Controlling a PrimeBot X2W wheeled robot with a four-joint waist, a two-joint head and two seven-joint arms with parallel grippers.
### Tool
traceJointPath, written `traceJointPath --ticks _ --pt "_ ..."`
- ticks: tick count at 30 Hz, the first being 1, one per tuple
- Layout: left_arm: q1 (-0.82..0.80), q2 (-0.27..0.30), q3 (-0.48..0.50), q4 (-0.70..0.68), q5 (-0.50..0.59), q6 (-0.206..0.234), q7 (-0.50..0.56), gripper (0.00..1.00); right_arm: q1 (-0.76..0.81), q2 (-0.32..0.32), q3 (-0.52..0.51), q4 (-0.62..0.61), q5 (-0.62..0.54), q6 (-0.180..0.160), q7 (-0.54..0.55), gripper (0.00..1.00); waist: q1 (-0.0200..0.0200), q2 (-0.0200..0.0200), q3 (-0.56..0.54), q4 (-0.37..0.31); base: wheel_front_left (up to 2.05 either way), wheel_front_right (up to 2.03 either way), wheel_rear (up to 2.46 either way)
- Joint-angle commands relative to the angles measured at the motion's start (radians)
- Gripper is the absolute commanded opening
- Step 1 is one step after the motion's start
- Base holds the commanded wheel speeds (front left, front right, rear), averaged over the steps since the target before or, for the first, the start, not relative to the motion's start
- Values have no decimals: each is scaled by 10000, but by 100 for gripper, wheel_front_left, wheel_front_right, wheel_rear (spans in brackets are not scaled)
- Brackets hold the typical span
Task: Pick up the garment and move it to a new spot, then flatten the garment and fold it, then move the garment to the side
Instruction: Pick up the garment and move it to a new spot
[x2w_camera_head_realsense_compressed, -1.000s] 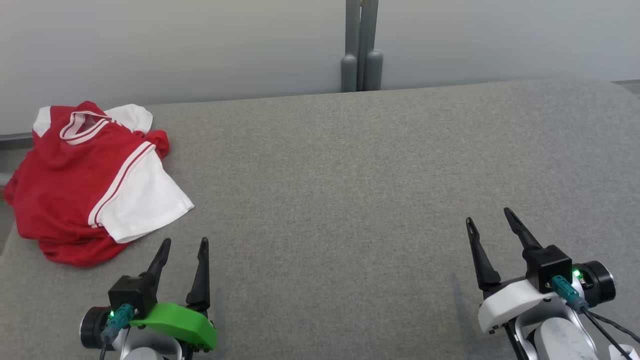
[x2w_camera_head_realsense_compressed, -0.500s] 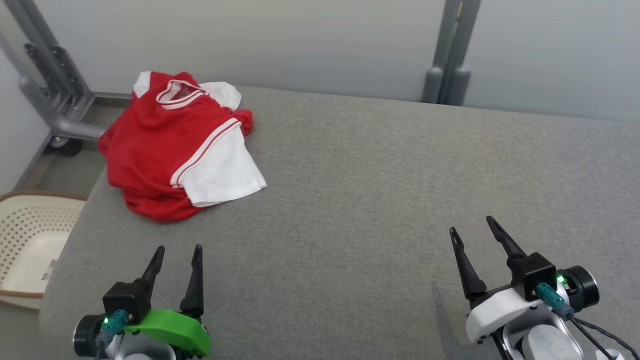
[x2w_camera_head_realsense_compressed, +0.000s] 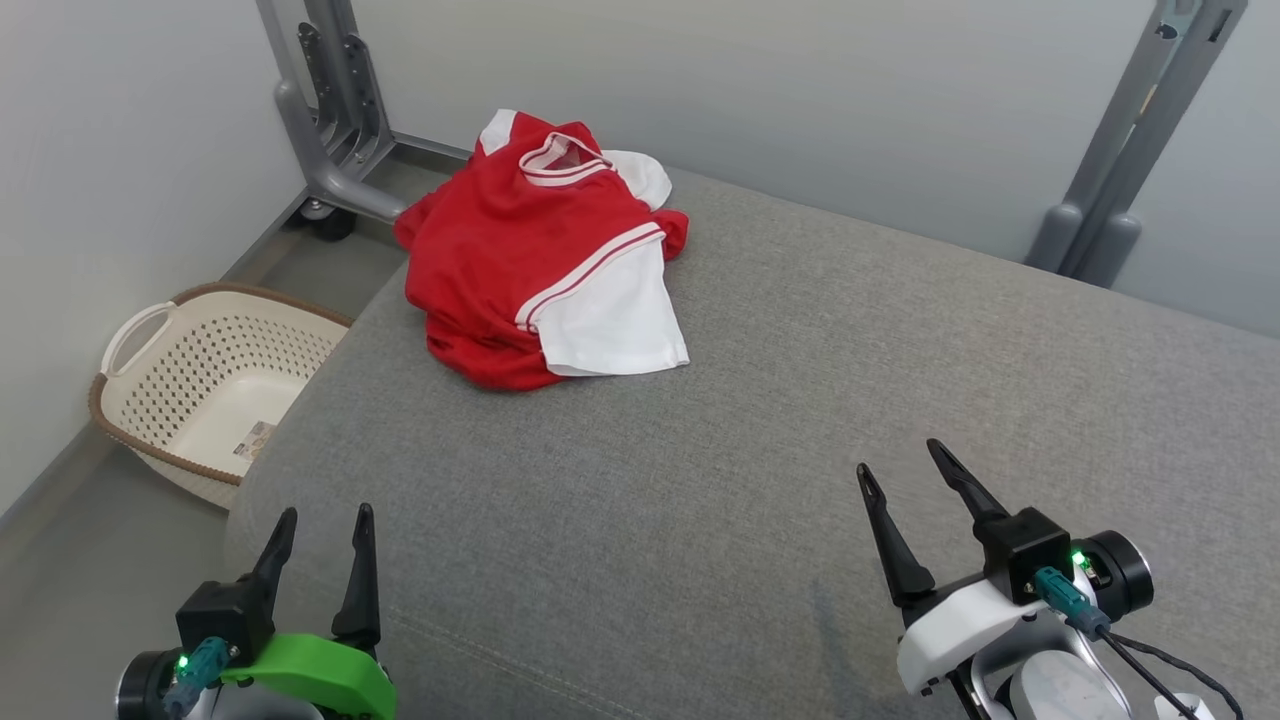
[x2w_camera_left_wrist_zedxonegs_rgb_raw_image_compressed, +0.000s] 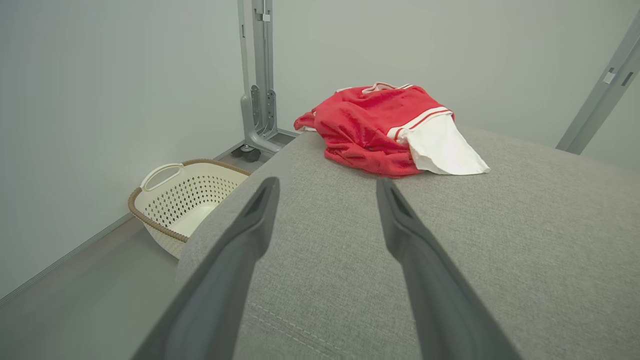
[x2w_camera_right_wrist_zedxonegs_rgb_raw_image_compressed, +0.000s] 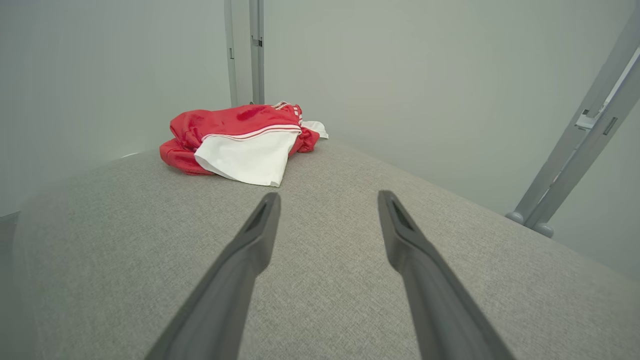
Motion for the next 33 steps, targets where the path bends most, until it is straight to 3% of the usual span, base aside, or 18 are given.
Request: traceJointPath --ticks 1,10,15,21,33 --pt "59 -1 4 -60 66 -1 -31 100 21 -41 3 21 42 -3 -33 100 0 0 -2 193 0 0 0" --pt "-991 -319 -413 155 -490 1 -18 100 -212 -482 30 -160 -158 -3 -33 100 0 0 943 -202 0 0 0" --pt "-2727 -539 -694 872 -1390 1 818 100 -795 -938 292 -287 -227 -3 -32 100 0 0 2192 -832 0 0 0" --pt "-5013 -565 -911 2107 -1732 157 1850 100 -1399 -1403 479 -332 -208 -3 -32 100 0 0 3509 -1575 0 0 0" --pt "-7306 20 -564 5066 -2118 540 3242 100 -1739 -1596 392 -449 -98 -3 -33 100 0 0 4338 -2543 0 0 0"
